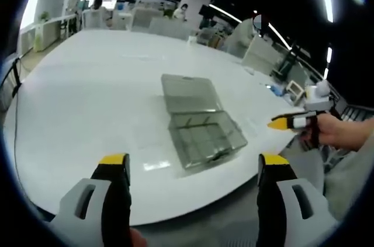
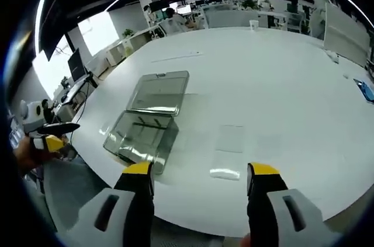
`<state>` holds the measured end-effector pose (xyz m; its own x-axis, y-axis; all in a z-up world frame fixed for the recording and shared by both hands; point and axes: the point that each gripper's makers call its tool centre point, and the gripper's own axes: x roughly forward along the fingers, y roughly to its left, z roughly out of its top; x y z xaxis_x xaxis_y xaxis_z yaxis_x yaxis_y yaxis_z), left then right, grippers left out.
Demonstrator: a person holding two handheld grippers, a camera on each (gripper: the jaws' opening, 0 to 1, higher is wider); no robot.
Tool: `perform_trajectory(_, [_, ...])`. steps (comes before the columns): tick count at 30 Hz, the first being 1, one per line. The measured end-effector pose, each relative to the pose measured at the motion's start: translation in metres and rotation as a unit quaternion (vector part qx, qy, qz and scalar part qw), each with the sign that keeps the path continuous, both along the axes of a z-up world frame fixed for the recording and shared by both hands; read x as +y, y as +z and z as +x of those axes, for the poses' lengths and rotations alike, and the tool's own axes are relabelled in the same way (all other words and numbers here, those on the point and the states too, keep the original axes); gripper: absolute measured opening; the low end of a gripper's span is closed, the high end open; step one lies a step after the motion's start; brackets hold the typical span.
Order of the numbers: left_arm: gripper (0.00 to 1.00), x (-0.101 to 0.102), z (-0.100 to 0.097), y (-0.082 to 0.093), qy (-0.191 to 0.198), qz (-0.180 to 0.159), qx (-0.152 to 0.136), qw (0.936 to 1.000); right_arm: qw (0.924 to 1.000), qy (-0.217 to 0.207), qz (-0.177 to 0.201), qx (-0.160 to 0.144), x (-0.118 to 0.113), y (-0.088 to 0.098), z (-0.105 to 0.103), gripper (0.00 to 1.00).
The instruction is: Insert the divider into the dual guide fixture by aligning both edges with the guide slots and pushing it downward to the bottom, including one-sided entry, uneven engagement, binding, and posture correction.
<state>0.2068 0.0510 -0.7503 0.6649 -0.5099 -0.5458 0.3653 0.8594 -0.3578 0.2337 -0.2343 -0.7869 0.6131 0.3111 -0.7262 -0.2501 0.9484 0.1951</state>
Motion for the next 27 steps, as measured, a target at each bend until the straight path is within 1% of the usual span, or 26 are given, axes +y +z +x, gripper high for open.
perform_trajectory(14, [0.87, -0.001, 0.001, -0.003, -0.003, 0.001, 0.006, 1.0, 0.999, 0.008, -0.033, 0.03, -0.012, -0.022, 0.022, 0.57])
perform_trajectory(18, [0.87, -0.002, 0.001, -0.004, -0.006, 0.004, 0.005, 1.0, 0.9986, 0.009, -0.038, 0.035, -0.013, -0.026, 0.027, 0.55])
perform_trajectory(25, [0.87, -0.002, 0.003, -0.004, -0.008, 0.005, 0.006, 0.9999, 0.9969, 0.015, -0.057, 0.052, -0.015, -0.039, 0.035, 0.51])
perform_trajectory(27, [0.87, -0.002, 0.003, -0.004, -0.008, 0.005, 0.006, 0.9999, 0.9967, 0.015, -0.057, 0.055, -0.014, -0.043, 0.038, 0.51])
